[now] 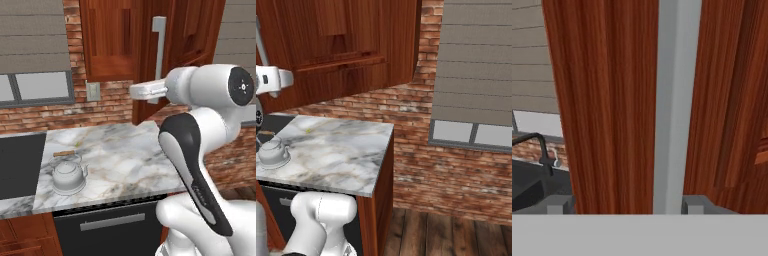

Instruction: Open the cabinet. Pick the sponge and place it next to the sink. Then close the cabinet.

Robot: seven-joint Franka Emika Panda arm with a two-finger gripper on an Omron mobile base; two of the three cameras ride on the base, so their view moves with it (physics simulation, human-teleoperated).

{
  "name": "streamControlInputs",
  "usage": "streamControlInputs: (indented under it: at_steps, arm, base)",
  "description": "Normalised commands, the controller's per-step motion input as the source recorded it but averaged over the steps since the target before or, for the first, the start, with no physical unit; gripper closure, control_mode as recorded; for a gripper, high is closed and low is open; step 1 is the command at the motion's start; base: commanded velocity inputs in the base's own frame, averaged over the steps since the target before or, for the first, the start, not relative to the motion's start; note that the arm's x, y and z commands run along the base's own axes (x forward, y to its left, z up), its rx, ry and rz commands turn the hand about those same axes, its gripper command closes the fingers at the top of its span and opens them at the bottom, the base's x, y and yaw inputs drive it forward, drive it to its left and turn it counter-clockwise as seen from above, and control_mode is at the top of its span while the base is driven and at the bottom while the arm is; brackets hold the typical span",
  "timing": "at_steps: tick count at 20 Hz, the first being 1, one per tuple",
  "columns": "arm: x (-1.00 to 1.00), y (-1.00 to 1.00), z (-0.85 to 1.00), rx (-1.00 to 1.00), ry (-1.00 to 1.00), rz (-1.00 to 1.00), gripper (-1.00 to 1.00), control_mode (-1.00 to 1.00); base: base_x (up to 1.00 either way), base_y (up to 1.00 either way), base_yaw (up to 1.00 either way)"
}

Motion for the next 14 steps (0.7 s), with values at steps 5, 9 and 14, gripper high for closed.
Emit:
streamControlInputs:
  at_steps: [5, 9, 14]
  arm:
    - [0.00, -1.00, 0.00, 0.00, 0.02, 0.11, 1.00, -1.00]
    - [-0.02, -1.00, 0.00, 0.00, 0.03, 0.10, 1.00, -1.00]
    - [-0.02, -0.87, 0.00, 0.00, 0.05, 0.03, 1.00, -1.00]
  base:
    - [0.00, 0.00, 0.00]
    - [0.00, 0.00, 0.00]
    - [0.00, 0.00, 0.00]
